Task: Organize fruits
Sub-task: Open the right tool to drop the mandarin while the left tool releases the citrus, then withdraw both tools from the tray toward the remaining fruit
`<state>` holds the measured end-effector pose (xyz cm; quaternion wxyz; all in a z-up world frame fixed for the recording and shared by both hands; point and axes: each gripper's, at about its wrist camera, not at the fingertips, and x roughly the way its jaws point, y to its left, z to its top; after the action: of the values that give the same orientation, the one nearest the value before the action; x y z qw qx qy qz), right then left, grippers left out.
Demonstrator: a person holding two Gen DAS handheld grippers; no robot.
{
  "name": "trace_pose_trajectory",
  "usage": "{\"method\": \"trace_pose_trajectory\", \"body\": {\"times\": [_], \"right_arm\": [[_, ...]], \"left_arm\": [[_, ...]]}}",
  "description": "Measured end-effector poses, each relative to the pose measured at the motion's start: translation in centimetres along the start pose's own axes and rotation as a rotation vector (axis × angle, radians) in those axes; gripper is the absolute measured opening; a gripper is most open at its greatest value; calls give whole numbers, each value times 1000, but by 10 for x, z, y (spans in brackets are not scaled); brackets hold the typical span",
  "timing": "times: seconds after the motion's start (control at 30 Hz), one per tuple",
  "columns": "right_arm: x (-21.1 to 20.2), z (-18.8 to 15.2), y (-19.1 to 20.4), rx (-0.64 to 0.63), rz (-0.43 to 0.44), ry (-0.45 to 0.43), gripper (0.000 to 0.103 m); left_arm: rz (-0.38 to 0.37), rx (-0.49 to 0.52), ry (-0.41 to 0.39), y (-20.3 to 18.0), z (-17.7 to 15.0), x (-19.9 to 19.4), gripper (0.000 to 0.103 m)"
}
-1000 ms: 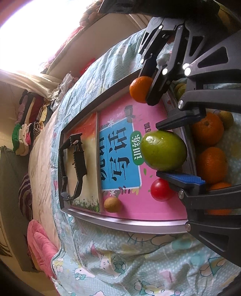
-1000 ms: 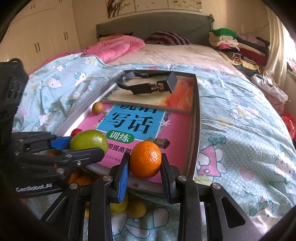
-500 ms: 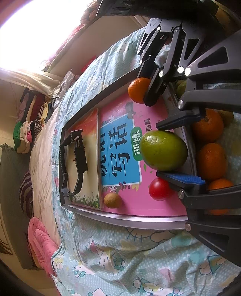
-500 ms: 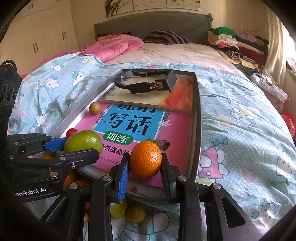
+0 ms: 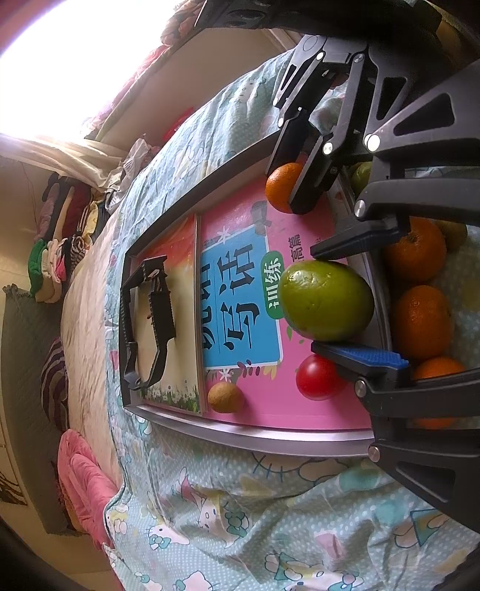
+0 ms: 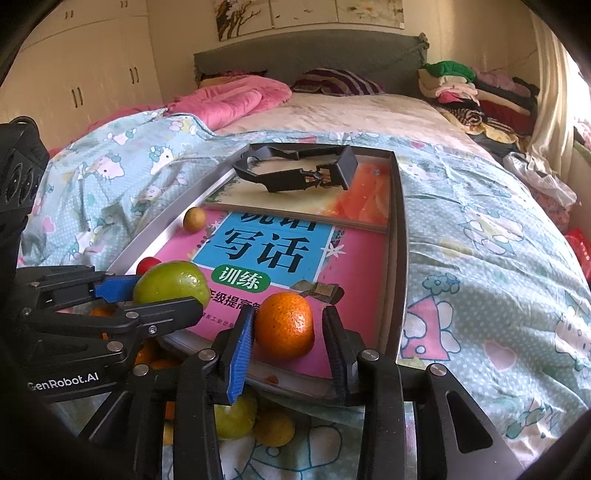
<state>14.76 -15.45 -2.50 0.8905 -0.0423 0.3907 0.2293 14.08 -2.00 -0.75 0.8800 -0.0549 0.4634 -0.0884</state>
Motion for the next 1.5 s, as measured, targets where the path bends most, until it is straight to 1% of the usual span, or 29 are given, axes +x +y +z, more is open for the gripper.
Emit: {"method": "trace_pose_trajectory", "body": {"times": [0.07,0.17,0.27,0.57,0.6,0.77,1.03,1.1,1.13,1.17,1.23,1.37,1.4,1.5], "right_arm": [[-1,0,1,-4,-1,-8,42],[-5,-2,1,-9,-28,-31,47],[-10,-4,-2,4,-33,-55,58],[-28,-8,-13,61,-38,-111,60],[-29,-8,-13,63,-35,-112,60],[-34,-11,-10,57,-31,-125,61],[-45,-12,-5,42,-30,-166,64],[-48,-13,-4,37,-29,-177,66],[-50,-13,-4,35,-31,-183,67],[-51,-13,-3,34,-34,-187,67],[-54,-14,-2,29,-38,-198,68],[-60,-16,0,23,-30,-215,69],[-61,-16,1,22,-27,-217,71],[-64,-19,3,19,-44,-219,73]], "left_arm": [[1,-1,1,0,0,0,44],[-1,-2,0,1,0,1,44],[5,-1,-4,2,0,0,44],[28,1,-17,-4,-3,-9,45],[27,2,-18,-5,-3,-11,46],[28,9,-39,-9,-6,-21,57],[50,16,-71,-12,-5,-37,64],[53,12,-76,-11,-5,-40,65],[56,10,-78,-11,-5,-41,67],[58,8,-81,-11,-5,-43,71],[62,2,-88,-10,-6,-46,74],[74,-2,-102,-10,-7,-54,75],[76,-3,-105,-9,-8,-55,75],[88,-8,-109,-7,-10,-59,75]]}}
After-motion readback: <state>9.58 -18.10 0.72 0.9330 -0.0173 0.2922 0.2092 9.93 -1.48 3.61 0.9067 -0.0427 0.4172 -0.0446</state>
